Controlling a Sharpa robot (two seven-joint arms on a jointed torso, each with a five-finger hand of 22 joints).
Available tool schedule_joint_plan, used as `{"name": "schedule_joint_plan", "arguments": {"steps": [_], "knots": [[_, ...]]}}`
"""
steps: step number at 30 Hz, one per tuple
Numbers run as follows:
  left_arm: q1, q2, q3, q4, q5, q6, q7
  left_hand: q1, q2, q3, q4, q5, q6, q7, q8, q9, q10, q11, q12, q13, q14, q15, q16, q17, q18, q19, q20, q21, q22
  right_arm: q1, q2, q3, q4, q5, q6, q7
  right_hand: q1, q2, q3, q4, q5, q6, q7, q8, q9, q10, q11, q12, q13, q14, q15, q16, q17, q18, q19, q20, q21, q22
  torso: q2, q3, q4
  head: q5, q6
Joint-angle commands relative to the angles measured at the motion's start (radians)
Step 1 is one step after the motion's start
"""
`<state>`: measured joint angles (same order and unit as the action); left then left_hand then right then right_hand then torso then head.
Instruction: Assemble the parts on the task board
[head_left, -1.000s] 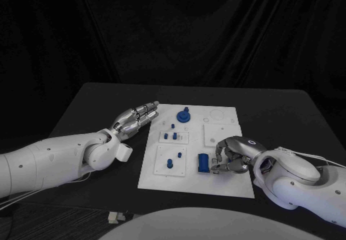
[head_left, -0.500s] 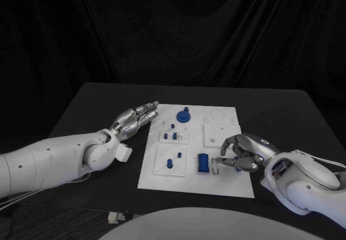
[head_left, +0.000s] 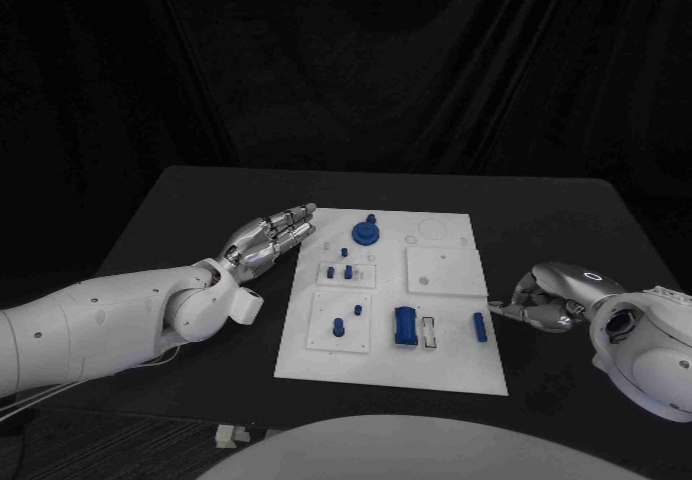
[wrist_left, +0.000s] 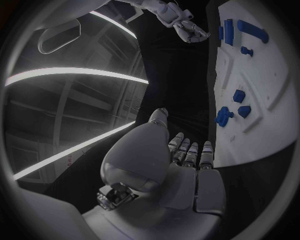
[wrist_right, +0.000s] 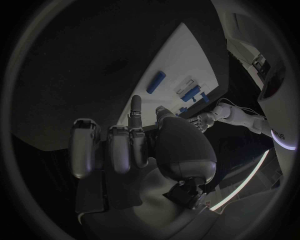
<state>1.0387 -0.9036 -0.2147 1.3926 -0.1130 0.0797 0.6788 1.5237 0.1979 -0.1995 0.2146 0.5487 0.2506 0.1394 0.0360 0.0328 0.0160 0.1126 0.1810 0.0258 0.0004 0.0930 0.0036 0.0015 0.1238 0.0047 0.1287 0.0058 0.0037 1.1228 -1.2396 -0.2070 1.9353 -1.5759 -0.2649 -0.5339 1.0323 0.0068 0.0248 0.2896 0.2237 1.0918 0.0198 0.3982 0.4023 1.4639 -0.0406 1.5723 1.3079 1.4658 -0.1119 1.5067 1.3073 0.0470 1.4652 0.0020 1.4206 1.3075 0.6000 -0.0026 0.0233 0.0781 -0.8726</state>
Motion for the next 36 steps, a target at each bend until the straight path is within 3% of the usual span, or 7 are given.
{"name": "schedule_joint_plan", "arguments": {"steps": [1,7,10,13,19,26,36], "knots": [[-0.001,0.002,0.001,0.003,0.004,0.003,0.028,0.009,0.002,-0.001,-0.007,0.005,0.008,0.013,0.004,0.002,0.001,0.008,0.005,0.001,0.0,0.007,-0.004,-0.001,-0.019,-0.002,0.006,-0.003,0.001,0.003,0.004,0.0,-0.007,-0.058,0.129,-0.076,-0.002,-0.012,-0.009,-0.001,-0.009,0.012,0.0,-0.012,-0.006,0.107,-0.007,-0.001,0.263,0.072,-0.006,-0.004,0.082,-0.008,0.039,-0.005,-0.005,0.212,0.0,0.0001,0.0014,-0.004,0.0],[-0.001,0.001,0.001,0.003,0.004,0.001,0.028,0.009,0.002,-0.001,-0.007,0.005,0.008,0.013,0.004,0.002,0.001,0.008,0.005,0.001,0.0,0.007,-0.004,-0.001,-0.019,-0.002,0.006,-0.003,0.001,0.004,0.018,0.0,-0.021,-0.056,0.141,-0.08,0.01,-0.023,-0.008,-0.001,-0.013,0.034,-0.003,-0.026,-0.012,0.107,-0.009,-0.001,0.263,0.072,-0.007,-0.005,0.078,-0.008,0.038,-0.006,-0.007,0.212,-0.001,-0.0014,0.0026,-0.008,0.0],[-0.001,0.0,0.001,0.003,0.004,0.001,0.028,0.01,0.002,-0.001,-0.009,0.006,0.009,0.014,0.004,0.002,0.001,0.009,0.007,0.002,0.0,0.007,-0.004,-0.001,-0.019,-0.002,0.006,-0.003,0.001,0.004,0.031,0.0,-0.032,-0.036,0.153,-0.082,0.013,-0.025,-0.008,-0.002,-0.012,0.037,-0.003,-0.029,-0.013,0.107,-0.01,-0.001,0.263,0.072,-0.008,-0.006,0.077,-0.007,0.038,-0.007,-0.009,0.211,0.0,-0.0008,0.0005,-0.005,0.0],[-0.001,0.0,0.001,0.003,0.004,0.001,0.027,0.01,0.002,-0.001,-0.009,0.006,0.009,0.014,0.004,0.002,0.001,0.009,0.007,0.002,0.0,0.007,-0.004,-0.001,-0.019,-0.002,0.006,-0.003,0.001,0.004,0.047,0.0,-0.039,-0.024,0.161,-0.083,0.034,-0.041,-0.005,-0.004,-0.021,0.043,-0.003,-0.046,-0.018,0.107,-0.01,-0.001,0.263,0.071,-0.009,-0.007,0.074,-0.007,0.036,-0.008,-0.012,0.21,0.0,-0.0004,-0.0011,-0.005,0.0],[-0.001,0.002,0.001,0.002,0.004,0.003,0.026,0.01,0.002,-0.001,-0.01,0.006,0.01,0.015,0.005,0.002,0.002,0.009,0.008,0.002,0.0,0.008,-0.004,-0.001,-0.019,-0.002,0.007,-0.003,0.001,0.004,0.072,0.0,-0.041,0.008,0.139,-0.08,-0.028,-0.039,-0.012,0.004,-0.072,0.061,-0.002,-0.076,-0.026,0.107,-0.009,-0.001,0.263,0.071,-0.007,-0.008,0.073,-0.007,0.036,-0.007,-0.013,0.21,0.001,0.0001,0.0005,-0.008,0.0],[-0.001,0.001,0.001,0.001,0.004,0.004,0.025,0.01,0.002,-0.001,-0.01,0.006,0.01,0.015,0.005,0.002,0.002,0.009,0.008,0.002,0.0,0.008,-0.004,-0.001,-0.019,-0.002,0.007,-0.003,0.001,0.004,0.084,0.0,-0.029,0.04,0.097,-0.077,-0.049,-0.03,-0.005,0.004,-0.089,0.103,-0.013,-0.068,-0.008,0.107,-0.018,-0.001,0.263,0.073,-0.012,-0.005,0.08,-0.008,0.039,-0.011,-0.007,0.212,0.0,-0.0002,0.0003,-0.008,0.0],[-0.001,0.004,0.001,-0.001,0.004,0.005,0.025,0.01,0.002,0.0,-0.011,0.006,0.01,0.016,0.005,0.002,0.002,0.011,0.008,0.002,0.0,0.009,-0.004,-0.001,-0.019,-0.002,0.007,-0.003,0.0,0.003,0.117,0.0,-0.045,0.143,0.105,-0.08,-0.041,-0.024,0.002,-0.002,-0.09,0.12,-0.025,-0.051,0.031,0.107,-0.029,-0.001,0.263,0.073,-0.02,-0.004,0.082,-0.008,0.04,-0.018,-0.005,0.212,0.0,-0.0001,0.0001,-0.013,0.0]]}}
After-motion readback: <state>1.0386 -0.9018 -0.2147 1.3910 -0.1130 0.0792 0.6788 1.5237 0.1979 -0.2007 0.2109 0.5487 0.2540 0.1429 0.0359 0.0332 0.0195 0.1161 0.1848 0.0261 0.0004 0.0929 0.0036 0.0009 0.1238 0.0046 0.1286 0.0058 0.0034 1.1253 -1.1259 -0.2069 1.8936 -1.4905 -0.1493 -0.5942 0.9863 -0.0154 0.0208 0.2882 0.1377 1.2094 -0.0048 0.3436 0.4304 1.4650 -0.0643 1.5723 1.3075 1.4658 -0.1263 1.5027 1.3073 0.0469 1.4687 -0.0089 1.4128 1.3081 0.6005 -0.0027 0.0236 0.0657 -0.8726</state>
